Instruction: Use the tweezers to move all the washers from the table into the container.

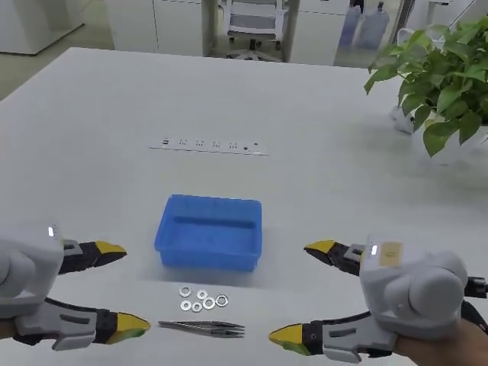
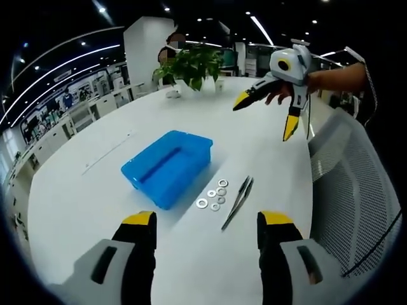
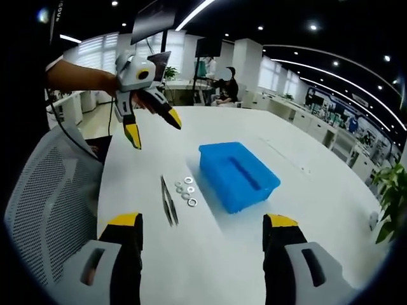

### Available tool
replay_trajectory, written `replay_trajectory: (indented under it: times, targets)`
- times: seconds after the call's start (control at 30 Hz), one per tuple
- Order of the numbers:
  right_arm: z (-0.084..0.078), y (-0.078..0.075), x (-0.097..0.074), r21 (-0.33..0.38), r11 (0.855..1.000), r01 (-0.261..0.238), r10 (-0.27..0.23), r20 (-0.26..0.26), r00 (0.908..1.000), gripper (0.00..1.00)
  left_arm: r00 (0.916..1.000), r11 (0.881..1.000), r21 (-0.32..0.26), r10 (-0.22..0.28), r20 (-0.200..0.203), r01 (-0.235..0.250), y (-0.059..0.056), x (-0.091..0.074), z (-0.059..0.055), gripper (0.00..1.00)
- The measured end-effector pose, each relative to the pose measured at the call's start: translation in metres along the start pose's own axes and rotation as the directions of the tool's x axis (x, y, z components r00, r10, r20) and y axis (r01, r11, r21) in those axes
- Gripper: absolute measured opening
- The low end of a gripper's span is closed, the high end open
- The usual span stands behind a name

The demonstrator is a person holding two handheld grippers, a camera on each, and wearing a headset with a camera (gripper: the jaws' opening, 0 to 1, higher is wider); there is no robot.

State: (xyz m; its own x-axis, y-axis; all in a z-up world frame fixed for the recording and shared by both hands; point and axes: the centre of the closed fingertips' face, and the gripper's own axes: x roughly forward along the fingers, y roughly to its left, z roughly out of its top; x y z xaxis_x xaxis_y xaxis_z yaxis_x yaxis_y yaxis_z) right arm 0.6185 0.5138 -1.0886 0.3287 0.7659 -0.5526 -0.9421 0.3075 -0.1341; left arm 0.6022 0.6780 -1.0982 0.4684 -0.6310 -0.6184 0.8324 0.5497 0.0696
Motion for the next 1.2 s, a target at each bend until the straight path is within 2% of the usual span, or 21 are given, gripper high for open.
replay_trajectory:
  times: [0.27, 0.33, 0.47, 0.57, 0.7, 1.0, 1.2]
  targets:
    - [-0.004, 0.010, 0.017, -0.066, 0.995, -0.068, 0.066, -0.041, 0.9970, 0.65, 0.9984, 0.998, 0.035, -0.046, -0.033, 0.047, -0.004, 0.009, -0.008, 0.56]
    - [-0.006, 0.012, 0.021, -0.078, 0.993, -0.085, 0.081, -0.058, 0.9950, 0.60, 0.9966, 0.995, 0.074, -0.058, -0.059, 0.062, -0.005, 0.012, -0.013, 0.52]
    - [-0.007, 0.018, 0.029, -0.108, 0.986, -0.131, 0.123, -0.081, 0.9891, 0.54, 0.9928, 0.991, 0.097, -0.081, -0.088, 0.090, -0.008, 0.017, -0.018, 0.47]
    - [-0.011, 0.023, 0.036, -0.145, 0.975, -0.170, 0.153, -0.118, 0.9811, 0.50, 0.9893, 0.988, 0.102, -0.106, -0.100, 0.116, -0.011, 0.021, -0.019, 0.43]
    - [-0.014, 0.028, 0.045, -0.169, 0.962, -0.212, 0.189, -0.146, 0.9711, 0.46, 0.9824, 0.979, 0.137, -0.134, -0.130, 0.152, -0.014, 0.027, -0.023, 0.36]
    - [-0.017, 0.041, 0.060, -0.194, 0.934, -0.300, 0.265, -0.187, 0.9459, 0.34, 0.9633, 0.960, 0.164, -0.196, -0.183, 0.226, -0.020, 0.040, -0.032, 0.26]
    - [-0.024, 0.050, 0.070, -0.204, 0.916, -0.347, 0.300, -0.228, 0.9262, 0.29, 0.9460, 0.945, 0.176, -0.232, -0.226, 0.274, -0.027, 0.045, -0.037, 0.23]
